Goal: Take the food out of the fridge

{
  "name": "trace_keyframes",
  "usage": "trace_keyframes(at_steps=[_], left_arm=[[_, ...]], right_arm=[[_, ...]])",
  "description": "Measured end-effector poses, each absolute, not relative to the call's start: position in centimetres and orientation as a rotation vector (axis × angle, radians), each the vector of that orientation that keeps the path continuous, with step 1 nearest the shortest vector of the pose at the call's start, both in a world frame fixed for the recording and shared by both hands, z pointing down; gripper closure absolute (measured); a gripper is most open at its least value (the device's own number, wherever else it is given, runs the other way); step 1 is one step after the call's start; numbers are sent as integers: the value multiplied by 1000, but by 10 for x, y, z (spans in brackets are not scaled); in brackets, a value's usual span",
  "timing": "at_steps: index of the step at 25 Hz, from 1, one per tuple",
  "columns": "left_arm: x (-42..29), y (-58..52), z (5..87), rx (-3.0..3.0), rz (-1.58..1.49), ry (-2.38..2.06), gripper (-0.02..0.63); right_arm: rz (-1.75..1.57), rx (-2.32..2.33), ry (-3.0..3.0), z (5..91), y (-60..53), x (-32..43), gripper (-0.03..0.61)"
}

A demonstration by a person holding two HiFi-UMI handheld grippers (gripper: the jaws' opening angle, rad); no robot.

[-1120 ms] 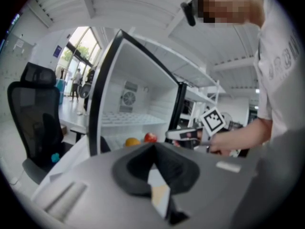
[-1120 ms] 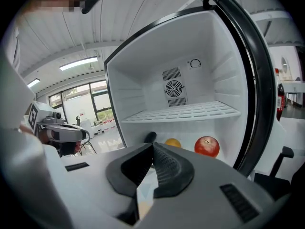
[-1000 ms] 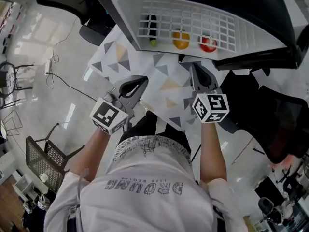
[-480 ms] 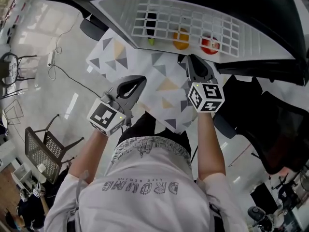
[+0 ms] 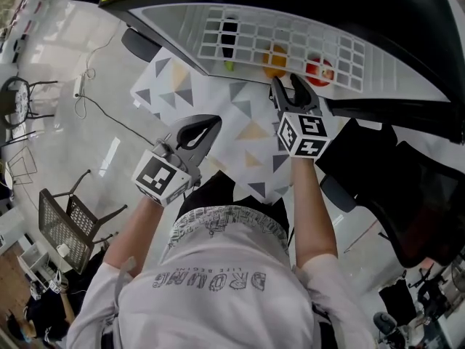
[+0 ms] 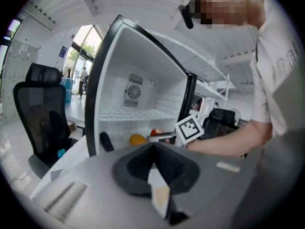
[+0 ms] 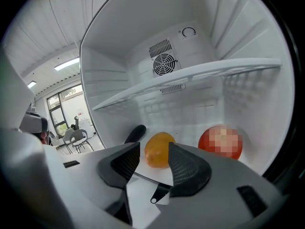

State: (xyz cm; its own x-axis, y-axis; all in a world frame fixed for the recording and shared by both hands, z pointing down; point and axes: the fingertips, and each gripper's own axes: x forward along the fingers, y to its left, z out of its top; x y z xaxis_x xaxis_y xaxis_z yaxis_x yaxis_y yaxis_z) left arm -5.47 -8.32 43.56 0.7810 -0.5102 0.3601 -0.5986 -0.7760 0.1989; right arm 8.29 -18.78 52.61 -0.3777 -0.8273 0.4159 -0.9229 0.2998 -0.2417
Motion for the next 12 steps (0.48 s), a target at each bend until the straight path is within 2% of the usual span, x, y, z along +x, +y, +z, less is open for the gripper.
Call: trace_keyframes(at_steps=[6,12], left_arm=[[-52,-87,435,2688,388,-848,614],[-57,-87,436,2689,381,-863,614]], right_arm=[[633,1623,-2310,541,-199,75,348],[563,1631,-2251,551,-209,71,310]])
